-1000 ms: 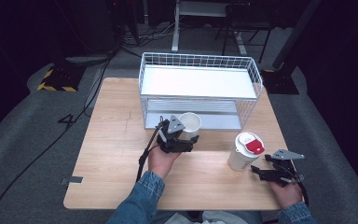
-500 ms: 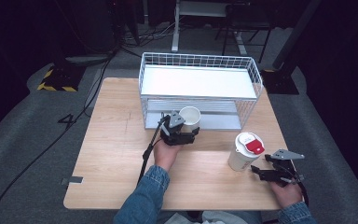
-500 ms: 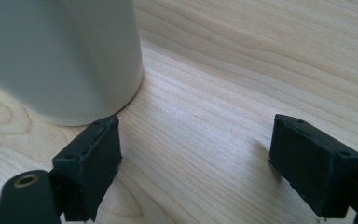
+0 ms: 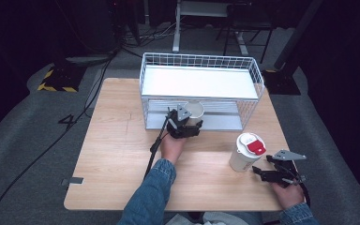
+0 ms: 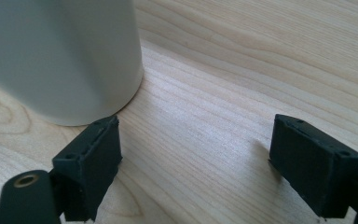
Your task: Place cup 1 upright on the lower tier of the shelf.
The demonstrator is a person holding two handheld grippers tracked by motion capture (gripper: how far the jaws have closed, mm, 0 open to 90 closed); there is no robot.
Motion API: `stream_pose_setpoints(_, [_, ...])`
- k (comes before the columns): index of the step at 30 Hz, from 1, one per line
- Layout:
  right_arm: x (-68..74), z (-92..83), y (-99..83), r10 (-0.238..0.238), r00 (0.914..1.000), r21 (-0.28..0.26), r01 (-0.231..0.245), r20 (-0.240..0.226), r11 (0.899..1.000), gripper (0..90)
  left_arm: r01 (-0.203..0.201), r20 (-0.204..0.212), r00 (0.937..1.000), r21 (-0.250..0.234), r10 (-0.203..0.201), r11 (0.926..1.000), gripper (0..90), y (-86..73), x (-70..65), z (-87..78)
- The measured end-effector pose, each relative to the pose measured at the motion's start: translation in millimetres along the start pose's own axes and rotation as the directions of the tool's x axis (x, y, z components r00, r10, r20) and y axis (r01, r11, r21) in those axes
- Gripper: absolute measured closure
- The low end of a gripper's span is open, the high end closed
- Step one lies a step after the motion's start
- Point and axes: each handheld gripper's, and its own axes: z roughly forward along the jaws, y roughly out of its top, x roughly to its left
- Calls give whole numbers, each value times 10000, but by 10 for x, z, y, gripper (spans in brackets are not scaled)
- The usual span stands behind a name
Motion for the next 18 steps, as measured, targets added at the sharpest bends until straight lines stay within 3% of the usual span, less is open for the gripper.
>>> stream_pose_setpoints(15, [0, 0, 0, -17, 10000, -8, 17, -6, 10000, 169, 410, -249, 9989, 114, -407, 9991, 227, -22, 114, 291])
stream_pose_setpoints(18, [0, -1, 0, -7, 10000, -4, 7, -7, 10000, 169, 574, -352, 9978, 380, -561, 9976, 227, -9, 135, 342])
